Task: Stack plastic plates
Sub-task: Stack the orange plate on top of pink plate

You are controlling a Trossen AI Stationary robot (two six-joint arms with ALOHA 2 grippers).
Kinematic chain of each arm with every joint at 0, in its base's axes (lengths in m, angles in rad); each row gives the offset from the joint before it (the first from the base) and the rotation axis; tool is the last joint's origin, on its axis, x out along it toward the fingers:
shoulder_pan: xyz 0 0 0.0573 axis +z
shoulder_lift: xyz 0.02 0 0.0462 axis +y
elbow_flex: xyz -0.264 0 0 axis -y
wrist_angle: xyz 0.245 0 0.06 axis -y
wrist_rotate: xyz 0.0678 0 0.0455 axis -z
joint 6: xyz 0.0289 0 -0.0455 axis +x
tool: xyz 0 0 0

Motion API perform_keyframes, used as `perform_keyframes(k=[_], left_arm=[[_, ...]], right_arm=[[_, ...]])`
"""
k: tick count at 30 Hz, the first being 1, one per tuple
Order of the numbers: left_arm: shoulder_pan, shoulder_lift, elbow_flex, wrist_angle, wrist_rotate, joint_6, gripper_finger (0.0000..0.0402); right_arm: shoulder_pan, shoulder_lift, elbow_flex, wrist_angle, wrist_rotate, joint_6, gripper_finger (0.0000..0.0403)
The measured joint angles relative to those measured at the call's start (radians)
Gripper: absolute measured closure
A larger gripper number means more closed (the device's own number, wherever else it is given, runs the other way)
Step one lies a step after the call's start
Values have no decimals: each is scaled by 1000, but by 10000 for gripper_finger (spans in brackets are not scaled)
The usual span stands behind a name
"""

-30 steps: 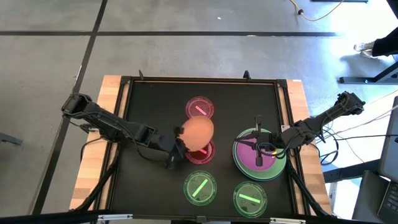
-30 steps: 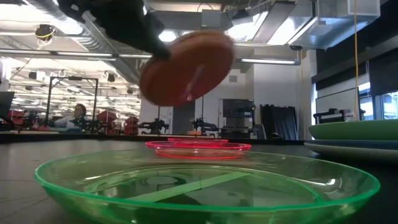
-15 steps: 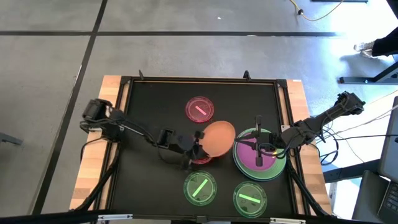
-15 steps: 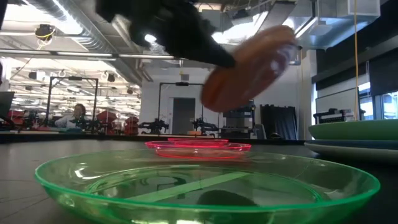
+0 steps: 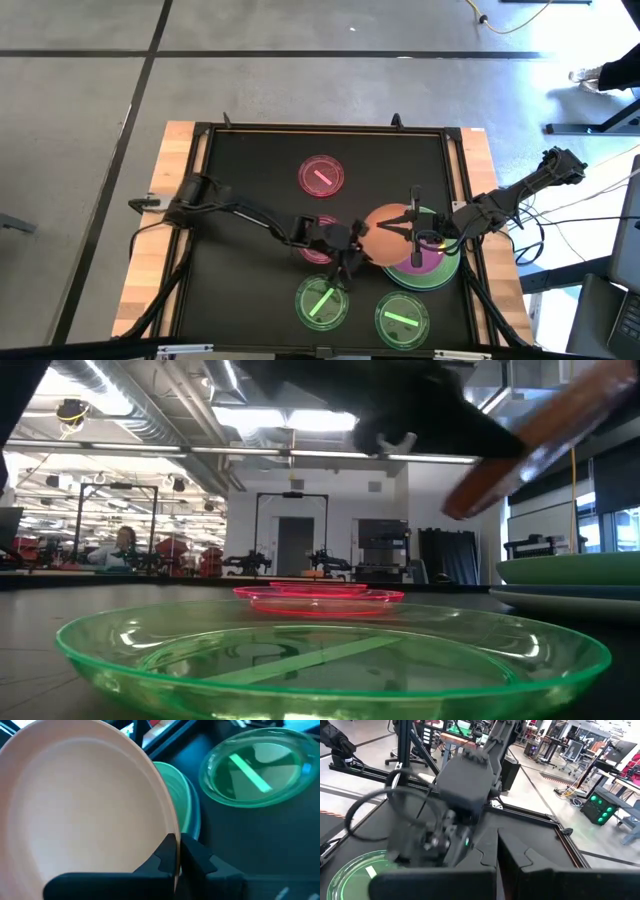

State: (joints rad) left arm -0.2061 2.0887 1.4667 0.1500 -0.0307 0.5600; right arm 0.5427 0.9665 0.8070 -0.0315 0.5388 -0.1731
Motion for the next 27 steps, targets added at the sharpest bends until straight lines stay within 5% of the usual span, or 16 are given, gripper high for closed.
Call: perform_keyframes(k=[14, 27], left_arm=[[64, 240, 254, 38, 78, -9, 392], [59, 292, 273, 48, 104, -61, 392]], right_arm=[[0, 0, 0, 0, 0, -18, 400], [0, 0, 0, -3, 0, -19, 400]])
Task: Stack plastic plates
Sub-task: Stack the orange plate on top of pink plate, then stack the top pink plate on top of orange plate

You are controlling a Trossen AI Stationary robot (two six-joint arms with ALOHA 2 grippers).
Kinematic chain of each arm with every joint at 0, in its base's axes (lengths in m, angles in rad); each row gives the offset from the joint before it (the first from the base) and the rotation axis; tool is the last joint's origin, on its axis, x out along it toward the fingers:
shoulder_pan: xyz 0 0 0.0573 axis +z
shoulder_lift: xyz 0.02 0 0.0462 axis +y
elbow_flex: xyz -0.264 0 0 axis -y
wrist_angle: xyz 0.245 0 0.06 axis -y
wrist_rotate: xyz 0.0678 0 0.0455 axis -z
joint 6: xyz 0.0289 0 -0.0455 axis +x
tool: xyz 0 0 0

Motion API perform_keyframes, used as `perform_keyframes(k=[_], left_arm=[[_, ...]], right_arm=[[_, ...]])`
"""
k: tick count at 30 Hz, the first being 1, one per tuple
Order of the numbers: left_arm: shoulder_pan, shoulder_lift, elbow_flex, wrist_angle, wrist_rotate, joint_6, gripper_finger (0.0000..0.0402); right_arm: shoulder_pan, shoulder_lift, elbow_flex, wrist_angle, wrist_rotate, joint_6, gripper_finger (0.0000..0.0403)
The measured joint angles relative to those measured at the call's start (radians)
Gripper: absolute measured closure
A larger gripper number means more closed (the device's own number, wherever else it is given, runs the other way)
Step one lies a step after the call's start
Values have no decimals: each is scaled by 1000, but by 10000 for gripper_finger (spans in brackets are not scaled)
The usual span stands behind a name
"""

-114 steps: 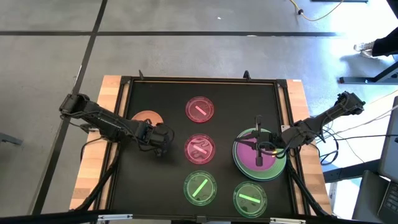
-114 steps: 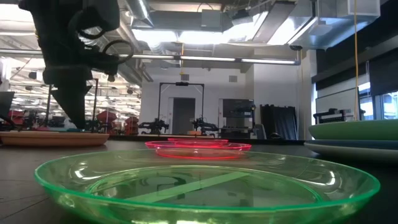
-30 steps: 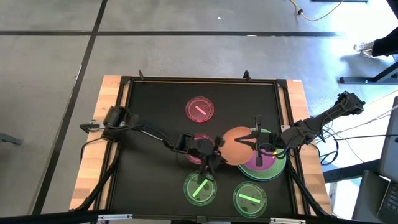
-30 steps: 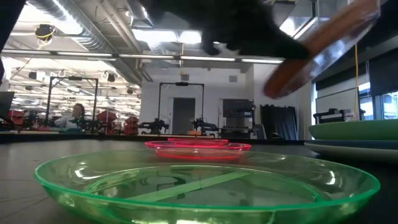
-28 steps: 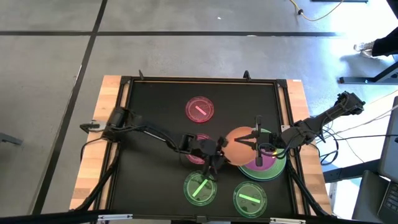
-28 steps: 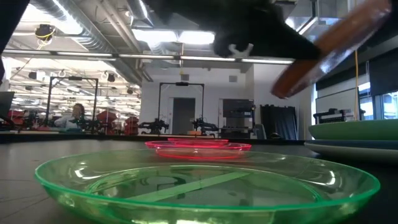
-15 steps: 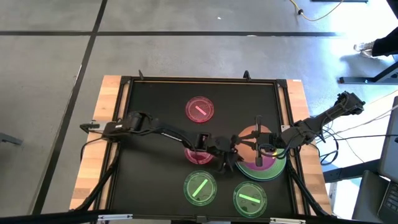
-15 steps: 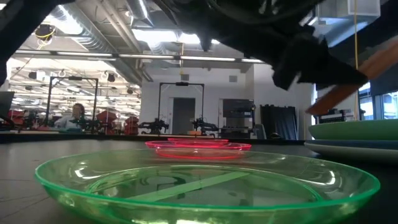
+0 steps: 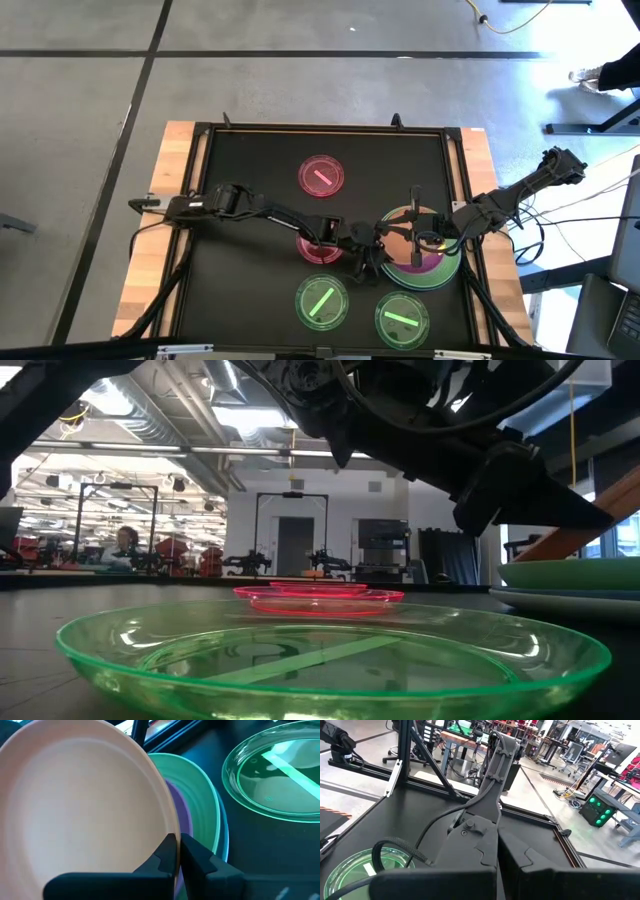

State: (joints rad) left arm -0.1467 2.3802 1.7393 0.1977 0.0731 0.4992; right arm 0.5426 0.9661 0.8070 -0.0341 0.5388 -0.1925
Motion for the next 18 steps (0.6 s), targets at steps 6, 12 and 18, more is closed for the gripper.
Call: perform_keyframes(k=[6, 12, 18], left_arm=[[-2, 0, -1, -1, -1, -20, 356], [-9, -1, -1, -4, -35, -53, 318], [-46, -56, -3, -104, -239, -47, 316]], right_arm=[[0, 0, 0, 0, 0, -22, 400], [0, 0, 0, 0, 0, -22, 400], [0, 0, 0, -5, 0, -22, 400]])
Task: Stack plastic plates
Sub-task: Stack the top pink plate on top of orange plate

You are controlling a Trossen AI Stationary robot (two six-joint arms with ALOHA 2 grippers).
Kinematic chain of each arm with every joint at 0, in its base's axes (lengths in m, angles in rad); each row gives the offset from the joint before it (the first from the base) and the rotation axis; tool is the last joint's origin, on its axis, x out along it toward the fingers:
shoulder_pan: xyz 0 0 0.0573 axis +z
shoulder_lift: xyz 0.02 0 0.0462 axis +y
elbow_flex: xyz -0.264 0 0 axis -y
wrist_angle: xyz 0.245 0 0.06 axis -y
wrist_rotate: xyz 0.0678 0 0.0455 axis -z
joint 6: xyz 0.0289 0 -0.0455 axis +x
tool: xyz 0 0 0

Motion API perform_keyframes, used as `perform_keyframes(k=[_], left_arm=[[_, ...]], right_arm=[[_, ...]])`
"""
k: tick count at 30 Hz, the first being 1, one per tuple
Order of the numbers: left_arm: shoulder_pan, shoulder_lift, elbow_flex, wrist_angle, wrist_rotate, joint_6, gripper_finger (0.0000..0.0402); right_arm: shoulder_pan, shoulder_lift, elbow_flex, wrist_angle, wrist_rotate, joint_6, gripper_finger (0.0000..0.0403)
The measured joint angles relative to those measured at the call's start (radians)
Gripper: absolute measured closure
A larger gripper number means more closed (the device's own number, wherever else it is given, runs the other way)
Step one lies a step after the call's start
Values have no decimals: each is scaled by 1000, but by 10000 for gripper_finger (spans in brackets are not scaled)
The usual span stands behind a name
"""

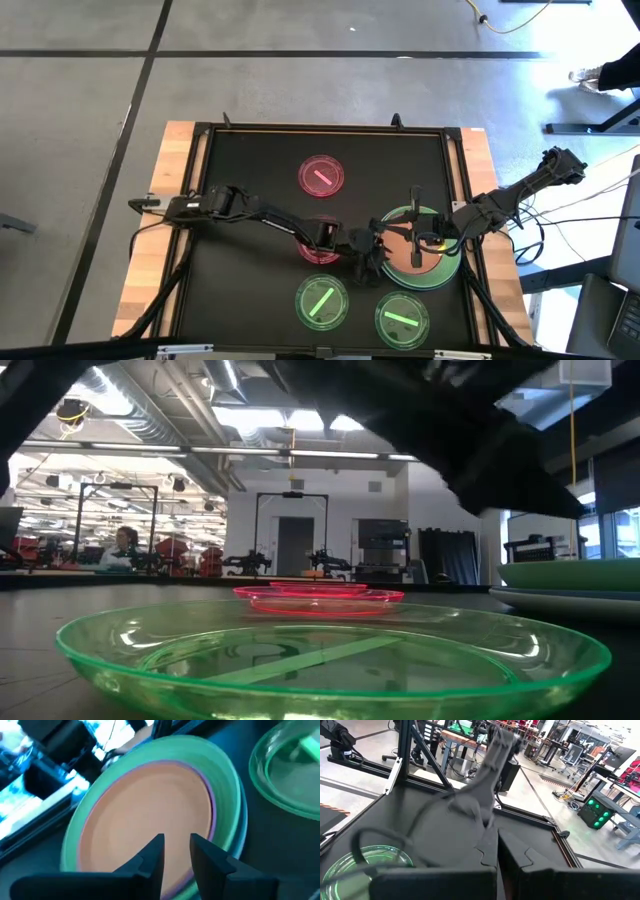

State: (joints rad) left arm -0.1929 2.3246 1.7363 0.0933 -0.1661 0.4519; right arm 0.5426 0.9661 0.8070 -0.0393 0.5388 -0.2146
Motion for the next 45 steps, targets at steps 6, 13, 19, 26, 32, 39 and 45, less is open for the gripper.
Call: perform_keyframes(k=[6, 13, 19, 26, 32, 39, 45], left_arm=[[-16, -85, 0, -189, -54, -43, 317], [6, -173, -56, -464, -53, -173, 317], [13, -364, -375, -271, -70, -234, 317], [48, -659, -749, -39, -149, -313, 317], [104, -752, -902, -1, -212, -314, 317], [205, -690, -931, 25, -216, -311, 317], [284, -597, -932, 43, -100, -258, 317]], right_arm=[[0, 0, 0, -14, 0, 0, 400], [0, 0, 0, -16, 0, 0, 400], [0, 0, 0, -20, 0, 0, 400], [-1, 0, 0, -13, 20, -4, 400], [-2, 0, 0, -13, 84, -4, 400], [-2, 0, 0, -13, 88, -4, 400], [-2, 0, 0, -15, 87, -4, 400]])
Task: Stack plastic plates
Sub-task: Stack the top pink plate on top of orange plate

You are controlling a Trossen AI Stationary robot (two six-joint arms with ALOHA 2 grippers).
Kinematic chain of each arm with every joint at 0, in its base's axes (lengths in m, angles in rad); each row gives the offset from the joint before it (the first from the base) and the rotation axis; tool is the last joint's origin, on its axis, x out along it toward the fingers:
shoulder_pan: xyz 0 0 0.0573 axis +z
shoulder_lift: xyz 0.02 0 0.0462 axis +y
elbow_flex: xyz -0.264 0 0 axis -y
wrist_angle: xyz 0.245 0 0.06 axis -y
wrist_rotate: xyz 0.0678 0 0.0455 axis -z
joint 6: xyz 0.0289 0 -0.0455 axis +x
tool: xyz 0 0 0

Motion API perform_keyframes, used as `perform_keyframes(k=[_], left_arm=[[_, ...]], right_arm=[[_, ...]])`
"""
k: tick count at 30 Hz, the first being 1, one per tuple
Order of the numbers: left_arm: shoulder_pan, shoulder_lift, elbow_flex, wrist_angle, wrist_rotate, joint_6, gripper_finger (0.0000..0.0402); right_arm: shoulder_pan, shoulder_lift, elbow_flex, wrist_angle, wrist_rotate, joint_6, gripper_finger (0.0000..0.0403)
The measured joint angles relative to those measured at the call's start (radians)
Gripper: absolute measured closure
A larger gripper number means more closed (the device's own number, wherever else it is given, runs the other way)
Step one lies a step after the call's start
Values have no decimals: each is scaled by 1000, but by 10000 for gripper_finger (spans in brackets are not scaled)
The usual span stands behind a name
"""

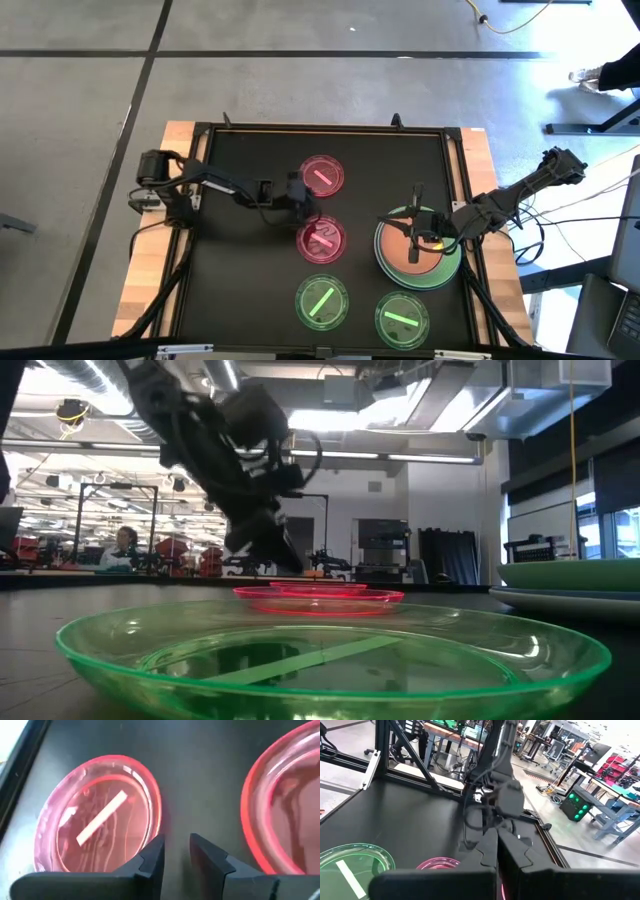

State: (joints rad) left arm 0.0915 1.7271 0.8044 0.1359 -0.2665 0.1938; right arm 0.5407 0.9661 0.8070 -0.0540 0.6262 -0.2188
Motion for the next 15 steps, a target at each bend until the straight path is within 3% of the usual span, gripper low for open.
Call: perform_keyframes(k=[6, 11, 15], left_arm=[[40, 64, 0, 118, 36, 85, 317], [71, 100, 0, 151, 101, 105, 317], [91, 121, 0, 155, 92, 105, 317]], right_arm=[[0, 0, 0, 0, 0, -14, 400], [0, 0, 0, -1, 0, -23, 400], [0, 0, 0, -1, 0, -23, 400]])
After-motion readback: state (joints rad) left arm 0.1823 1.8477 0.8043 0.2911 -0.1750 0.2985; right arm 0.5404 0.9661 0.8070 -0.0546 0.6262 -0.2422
